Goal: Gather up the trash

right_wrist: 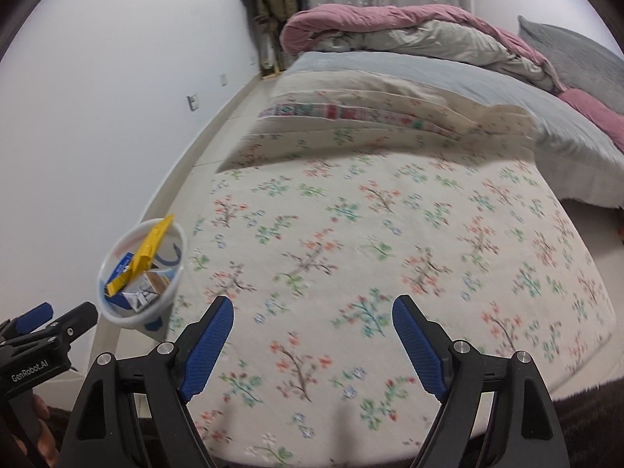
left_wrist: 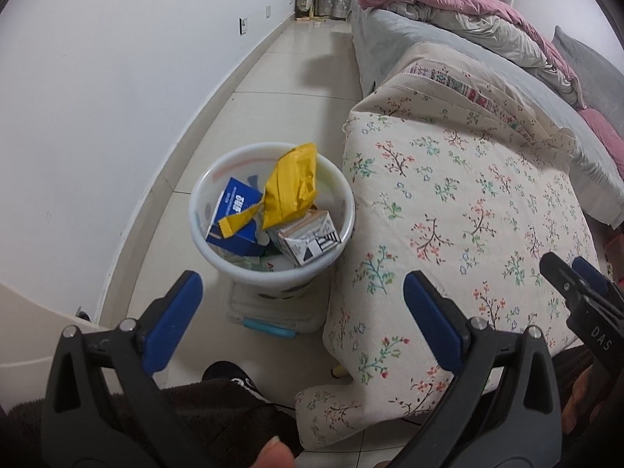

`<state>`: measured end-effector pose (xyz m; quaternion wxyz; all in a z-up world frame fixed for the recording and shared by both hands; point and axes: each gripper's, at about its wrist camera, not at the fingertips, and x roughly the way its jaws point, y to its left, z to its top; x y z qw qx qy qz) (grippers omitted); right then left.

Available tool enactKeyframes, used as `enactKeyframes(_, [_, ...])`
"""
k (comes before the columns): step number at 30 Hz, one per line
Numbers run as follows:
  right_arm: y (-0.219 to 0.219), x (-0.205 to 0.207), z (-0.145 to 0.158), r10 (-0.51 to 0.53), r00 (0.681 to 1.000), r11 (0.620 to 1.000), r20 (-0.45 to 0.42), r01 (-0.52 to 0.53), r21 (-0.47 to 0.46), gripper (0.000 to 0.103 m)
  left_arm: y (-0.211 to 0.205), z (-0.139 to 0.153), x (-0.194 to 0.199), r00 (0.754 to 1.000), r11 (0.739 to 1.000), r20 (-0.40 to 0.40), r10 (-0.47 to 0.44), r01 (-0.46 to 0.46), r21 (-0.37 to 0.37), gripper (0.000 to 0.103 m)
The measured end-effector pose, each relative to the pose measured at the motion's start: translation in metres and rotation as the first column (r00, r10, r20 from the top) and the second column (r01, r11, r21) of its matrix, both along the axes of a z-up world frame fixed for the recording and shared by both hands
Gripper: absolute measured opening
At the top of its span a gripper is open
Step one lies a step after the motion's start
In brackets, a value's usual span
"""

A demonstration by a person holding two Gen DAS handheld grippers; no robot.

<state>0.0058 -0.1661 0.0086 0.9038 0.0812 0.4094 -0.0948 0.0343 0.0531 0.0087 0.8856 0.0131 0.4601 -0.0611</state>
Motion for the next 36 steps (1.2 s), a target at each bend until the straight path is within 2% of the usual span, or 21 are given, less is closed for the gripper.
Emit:
enactKeyframes(8, [-0.011, -0.021, -0.012, -0.050, 0.999, 0.998, -0.012, 0.050, -0.039, 0.085, -0.013, -0.003, -0.012, 1.000, 1.000, 0.021, 0.002, -0.003, 0.015, 0.102])
enactKeyframes(21, [-0.020, -0.017, -0.018, -0.070, 0.998, 0.997, -0.005, 0.070, -0.031, 0.085, -0.032, -0.007, -0.016, 0.999, 0.999, 0.021, -0.037, 0.037, 0.012, 0.102])
enactKeyframes(36, [-0.022, -0.014, -0.021, -0.070, 0.998, 0.997, -0.008, 0.070, -0.014, 0.085, -0.033, -0.010, -0.014, 0.999, 0.999, 0.013, -0.034, 0.034, 0.018, 0.102])
